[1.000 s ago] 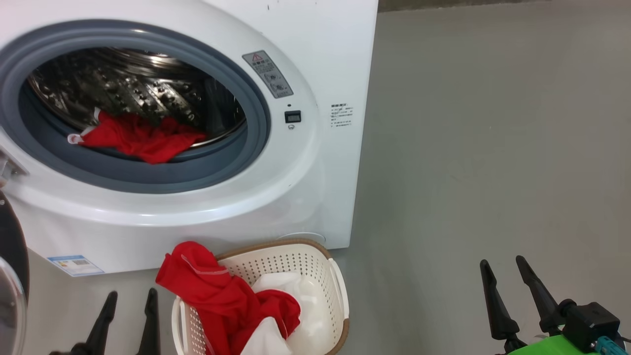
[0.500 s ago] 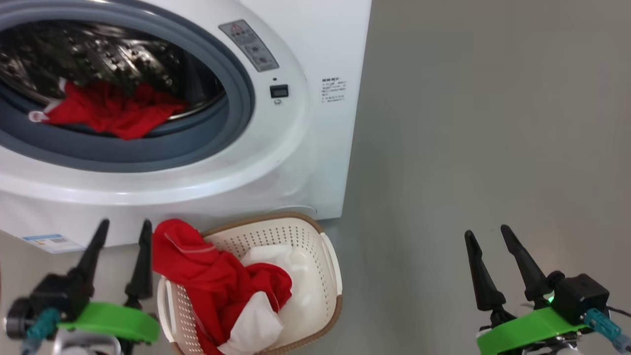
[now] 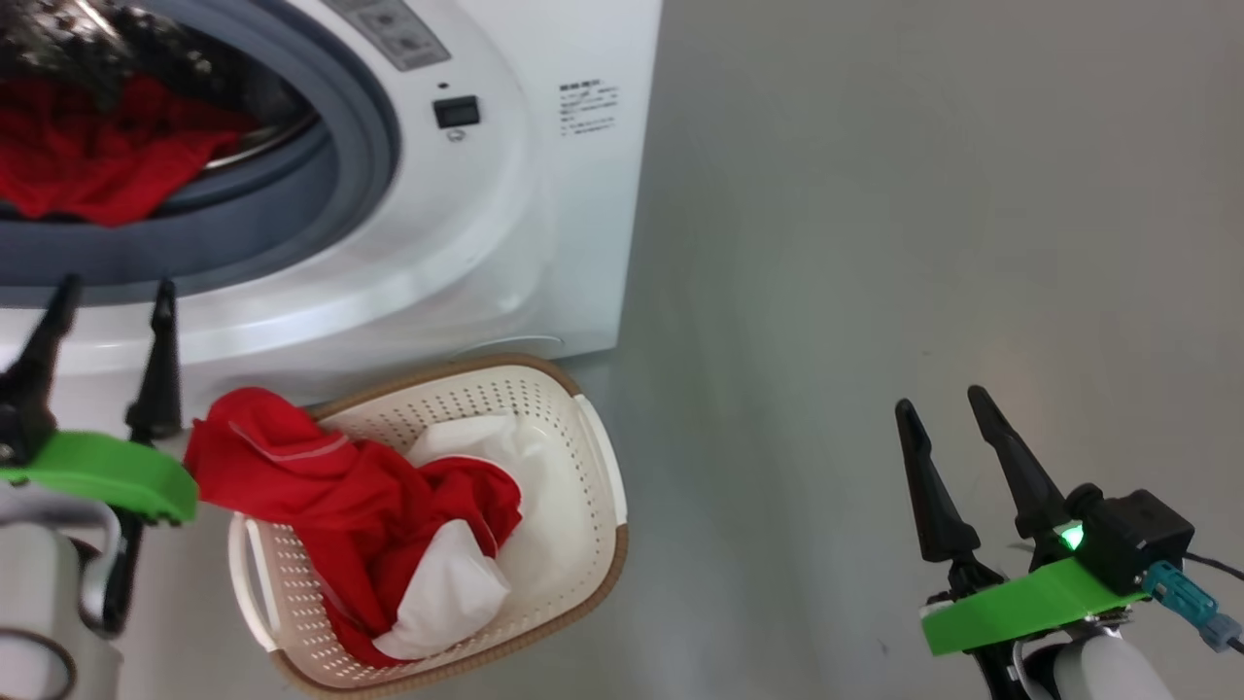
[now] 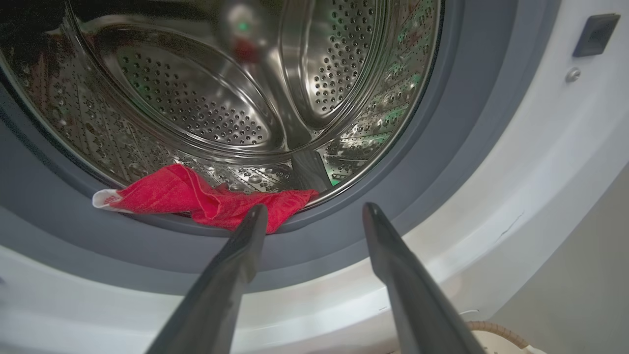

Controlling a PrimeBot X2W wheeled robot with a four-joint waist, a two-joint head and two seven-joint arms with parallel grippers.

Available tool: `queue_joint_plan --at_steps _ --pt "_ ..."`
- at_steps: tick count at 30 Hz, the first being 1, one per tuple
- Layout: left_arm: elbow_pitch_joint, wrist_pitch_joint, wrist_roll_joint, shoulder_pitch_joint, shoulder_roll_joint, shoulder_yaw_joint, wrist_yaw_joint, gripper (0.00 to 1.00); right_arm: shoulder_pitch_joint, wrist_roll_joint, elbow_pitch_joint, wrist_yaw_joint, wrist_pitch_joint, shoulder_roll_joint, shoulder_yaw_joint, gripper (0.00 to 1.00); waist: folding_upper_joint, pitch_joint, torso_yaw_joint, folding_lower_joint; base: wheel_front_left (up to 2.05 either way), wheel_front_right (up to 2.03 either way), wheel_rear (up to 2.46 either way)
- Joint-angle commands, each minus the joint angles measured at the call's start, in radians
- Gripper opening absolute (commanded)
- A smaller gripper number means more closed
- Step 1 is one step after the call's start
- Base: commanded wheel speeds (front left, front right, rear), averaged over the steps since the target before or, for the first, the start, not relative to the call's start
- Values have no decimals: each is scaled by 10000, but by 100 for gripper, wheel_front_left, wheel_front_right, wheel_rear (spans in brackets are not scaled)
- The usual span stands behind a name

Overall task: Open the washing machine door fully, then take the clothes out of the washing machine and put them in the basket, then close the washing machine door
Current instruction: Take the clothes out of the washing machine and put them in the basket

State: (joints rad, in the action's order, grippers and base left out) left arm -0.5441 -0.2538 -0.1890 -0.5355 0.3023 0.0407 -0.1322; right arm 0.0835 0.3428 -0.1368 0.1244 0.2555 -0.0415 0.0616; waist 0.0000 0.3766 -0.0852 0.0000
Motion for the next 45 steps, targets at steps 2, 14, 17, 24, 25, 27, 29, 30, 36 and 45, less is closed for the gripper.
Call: queue_joint_plan --at_steps 2,14,17,24,25,27,29,30,36,45 --pt "-167 -80 139 -575 661 372 15 100 320 98 284 63 63 -87 359 100 0 434 -438 0 0 0 0" --pt "-1682 -80 1118 -1998 1361 464 185 100 488 221 336 63 63 -87 670 100 0 766 -817 0 0 0 0" --pt "-2059 -80 1399 -2362 1591 385 324 100 541 266 359 63 63 -87 781 100 0 904 -930 0 0 0 0" --pt "-2864 -80 2058 -3148 2226 -8 722 100 626 367 397 63 63 -87 960 100 0 1226 -1213 0 0 0 0" --pt "-2929 -80 2128 -3240 2300 -80 751 100 631 381 402 63 63 -87 977 100 0 1258 -1248 0 0 0 0" --pt "-3098 -80 2294 -3406 2483 -244 808 100 644 407 415 63 63 -87 1022 100 0 1346 -1319 0 0 0 0" --pt "-3298 -80 2406 -3597 2677 -362 871 100 676 431 444 63 63 -87 1086 100 0 1455 -1395 0 0 0 0" --pt "-3401 -80 2438 -3690 2754 -402 912 100 694 441 461 63 63 -87 1109 100 0 1503 -1423 0 0 0 0" --pt "-4048 -80 2597 -4250 3246 -620 1112 100 780 491 578 63 63 -87 1177 100 0 1812 -1576 0 0 0 0" --pt "-4890 -80 2868 -4995 3749 -1168 1098 100 904 553 690 63 63 -87 1240 100 0 2195 -1692 0 0 0 0"
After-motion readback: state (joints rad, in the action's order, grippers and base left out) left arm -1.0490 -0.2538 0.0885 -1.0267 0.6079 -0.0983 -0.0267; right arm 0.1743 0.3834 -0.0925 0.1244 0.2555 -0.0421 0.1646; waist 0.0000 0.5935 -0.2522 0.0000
